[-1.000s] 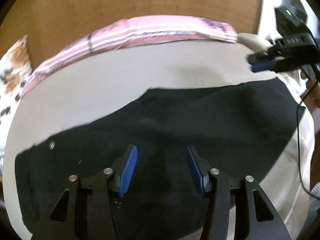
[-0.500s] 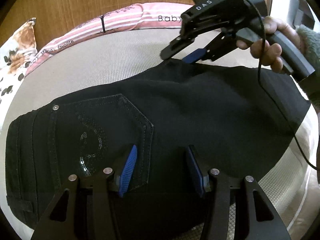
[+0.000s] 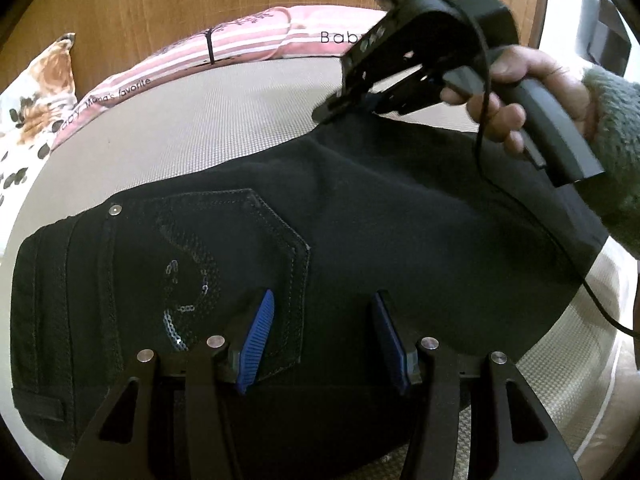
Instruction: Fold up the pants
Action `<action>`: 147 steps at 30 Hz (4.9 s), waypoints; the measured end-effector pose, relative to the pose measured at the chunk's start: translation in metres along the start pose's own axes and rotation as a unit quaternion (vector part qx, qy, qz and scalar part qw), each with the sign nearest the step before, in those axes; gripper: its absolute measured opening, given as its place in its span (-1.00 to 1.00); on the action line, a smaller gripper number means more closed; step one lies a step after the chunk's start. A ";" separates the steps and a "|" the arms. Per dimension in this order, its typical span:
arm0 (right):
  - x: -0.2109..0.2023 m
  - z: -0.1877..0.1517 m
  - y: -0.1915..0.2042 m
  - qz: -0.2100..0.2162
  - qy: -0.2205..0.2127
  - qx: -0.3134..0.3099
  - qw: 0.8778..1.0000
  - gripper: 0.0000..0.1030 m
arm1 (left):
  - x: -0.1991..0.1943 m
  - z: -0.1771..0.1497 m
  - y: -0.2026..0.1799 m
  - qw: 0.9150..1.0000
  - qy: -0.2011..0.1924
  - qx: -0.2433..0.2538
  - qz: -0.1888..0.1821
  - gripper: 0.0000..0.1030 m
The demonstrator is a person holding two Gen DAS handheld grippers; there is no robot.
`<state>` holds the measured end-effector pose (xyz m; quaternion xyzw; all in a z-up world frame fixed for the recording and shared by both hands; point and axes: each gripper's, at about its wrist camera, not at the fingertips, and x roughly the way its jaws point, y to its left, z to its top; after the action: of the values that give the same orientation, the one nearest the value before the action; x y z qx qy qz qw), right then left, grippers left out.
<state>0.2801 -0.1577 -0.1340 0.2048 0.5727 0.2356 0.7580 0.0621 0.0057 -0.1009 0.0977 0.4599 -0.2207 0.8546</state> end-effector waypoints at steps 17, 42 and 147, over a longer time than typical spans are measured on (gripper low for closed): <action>-0.190 -0.098 -0.104 -0.131 -0.115 0.089 0.981 -0.28 | 0.015 0.106 -0.045 0.995 -0.049 0.050 -0.070 0.02; -0.292 -0.211 -0.191 -0.128 -0.233 0.239 0.934 -0.19 | 0.043 0.095 -0.057 0.999 0.015 0.001 -0.045 0.06; -0.167 -0.228 -0.041 0.023 -0.177 0.166 0.970 -0.05 | 0.035 0.002 0.026 0.875 0.180 -0.346 -0.288 -0.17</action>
<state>0.0263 -0.2804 -0.0888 0.3794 0.4562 0.1141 0.7969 0.0924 0.0175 -0.1300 -0.3030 0.6607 -0.2622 0.6347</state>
